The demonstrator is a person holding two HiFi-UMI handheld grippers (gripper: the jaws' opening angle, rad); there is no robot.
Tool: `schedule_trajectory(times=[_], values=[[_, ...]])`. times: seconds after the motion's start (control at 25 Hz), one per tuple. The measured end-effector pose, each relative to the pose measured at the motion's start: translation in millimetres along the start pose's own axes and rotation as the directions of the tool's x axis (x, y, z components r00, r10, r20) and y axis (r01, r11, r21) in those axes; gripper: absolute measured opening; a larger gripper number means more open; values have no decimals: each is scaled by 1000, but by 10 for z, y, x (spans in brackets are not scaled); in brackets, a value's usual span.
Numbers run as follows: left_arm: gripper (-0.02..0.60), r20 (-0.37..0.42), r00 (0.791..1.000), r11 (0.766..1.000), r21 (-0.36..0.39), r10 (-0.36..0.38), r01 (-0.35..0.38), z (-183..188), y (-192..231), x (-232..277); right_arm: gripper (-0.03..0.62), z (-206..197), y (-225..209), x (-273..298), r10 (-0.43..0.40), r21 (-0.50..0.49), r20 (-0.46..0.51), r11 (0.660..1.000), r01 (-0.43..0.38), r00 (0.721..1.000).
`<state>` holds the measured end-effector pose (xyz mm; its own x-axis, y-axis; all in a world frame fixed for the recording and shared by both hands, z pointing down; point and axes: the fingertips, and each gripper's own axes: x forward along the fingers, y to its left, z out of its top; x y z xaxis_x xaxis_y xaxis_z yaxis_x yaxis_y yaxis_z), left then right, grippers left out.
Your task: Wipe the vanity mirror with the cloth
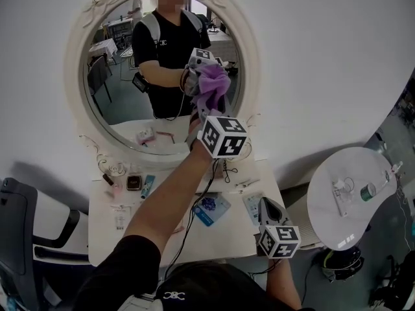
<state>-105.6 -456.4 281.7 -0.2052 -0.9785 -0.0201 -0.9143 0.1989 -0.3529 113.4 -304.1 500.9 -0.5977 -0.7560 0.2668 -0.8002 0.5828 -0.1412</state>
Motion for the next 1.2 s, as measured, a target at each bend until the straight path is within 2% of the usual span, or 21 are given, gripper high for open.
schedule_trajectory(times=[0.28, 0.36, 0.44, 0.56, 0.8, 0.88, 1.04, 1.2], values=[[74, 3, 998, 998, -3, -55, 55, 6, -85, -19, 11, 19, -48, -58, -4, 5, 11, 1000, 4, 1000], [74, 18, 994, 994, 24, -104, 103, 40, -157, -80, 11, 12, -59, -45, -2, 12, 11, 1000, 2, 1000], [74, 38, 991, 988, 84, -132, 128, 65, -219, -164, 11, 22, -30, -7, 11, 15, 14, 1000, -11, 1000], [74, 41, 991, 981, 153, -129, 122, 17, -200, -287, 11, 71, 71, 88, 47, 8, 22, 999, -47, 999], [74, 20, 997, 973, 219, -75, 69, -295, 133, -585, 11, 116, 352, 322, 140, 1, 24, 990, -140, 990], [74, -11, 999, 978, 201, -52, 53, -488, 279, -711, 11, 129, 465, 410, 173, -7, 21, 985, -173, 985], [74, -108, 993, 997, 56, -45, 51, -963, 460, -1007, 11, 186, 735, 588, 233, -34, 19, 972, -232, 972], [74, -169, 985, 999, -44, -37, 30, -1342, 548, -1336, 11, 370, 1074, 734, 293, -74, 78, 955, -287, 953]])
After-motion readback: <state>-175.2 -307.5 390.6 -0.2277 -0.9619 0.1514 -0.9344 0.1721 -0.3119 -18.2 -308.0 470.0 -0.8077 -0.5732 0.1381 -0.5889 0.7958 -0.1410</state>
